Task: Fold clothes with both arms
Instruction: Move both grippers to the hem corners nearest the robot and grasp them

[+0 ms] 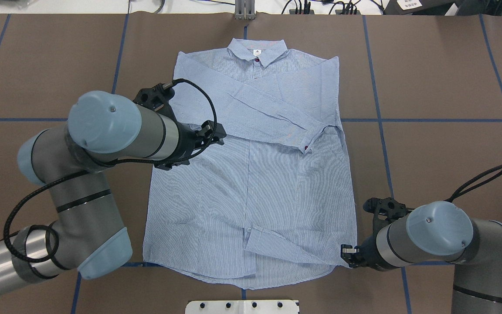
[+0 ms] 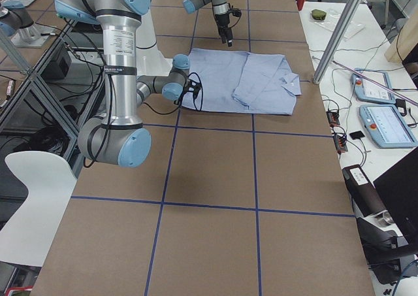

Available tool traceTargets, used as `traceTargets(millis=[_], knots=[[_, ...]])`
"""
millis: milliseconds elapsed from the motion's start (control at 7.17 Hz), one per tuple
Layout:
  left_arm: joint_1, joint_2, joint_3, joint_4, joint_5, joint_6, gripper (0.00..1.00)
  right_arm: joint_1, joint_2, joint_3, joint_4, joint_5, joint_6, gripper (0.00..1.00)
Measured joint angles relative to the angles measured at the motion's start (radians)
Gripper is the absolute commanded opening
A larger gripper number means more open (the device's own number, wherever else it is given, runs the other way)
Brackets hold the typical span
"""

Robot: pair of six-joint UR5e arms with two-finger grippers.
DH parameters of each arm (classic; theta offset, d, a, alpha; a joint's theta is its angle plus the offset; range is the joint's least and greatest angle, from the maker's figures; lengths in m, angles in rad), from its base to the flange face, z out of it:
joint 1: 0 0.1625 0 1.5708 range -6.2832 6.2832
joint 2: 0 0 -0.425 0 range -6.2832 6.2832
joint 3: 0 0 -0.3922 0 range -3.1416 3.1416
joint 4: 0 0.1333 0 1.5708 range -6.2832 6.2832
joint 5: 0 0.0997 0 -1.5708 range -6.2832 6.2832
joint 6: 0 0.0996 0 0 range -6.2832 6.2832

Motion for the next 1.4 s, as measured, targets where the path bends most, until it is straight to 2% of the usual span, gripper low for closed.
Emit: traceTargets(millis=[279,558,837,1116,1256,1395], knots=[[0.067,0.122,-0.088,0.000,0.000,0.014,1.00,0.010,0.008,0.009,0.001,-0.005,0.000,0.00],[0.161,0.223,-0.111,0.000,0.045,0.018,0.98,0.031,0.010,0.027,0.002,-0.006,0.000,0.00],[0.219,0.290,-0.111,0.001,0.092,0.016,0.91,0.042,0.011,0.040,0.003,-0.006,0.000,0.00],[0.254,0.325,-0.107,0.006,0.102,0.013,0.83,0.047,0.011,0.046,0.003,-0.006,0.000,0.00],[0.266,0.332,-0.103,0.008,0.103,0.011,0.78,0.048,0.011,0.049,0.003,-0.005,0.000,0.00],[0.274,0.335,-0.102,0.009,0.104,0.009,0.68,0.049,0.011,0.049,0.003,-0.005,0.000,0.00]])
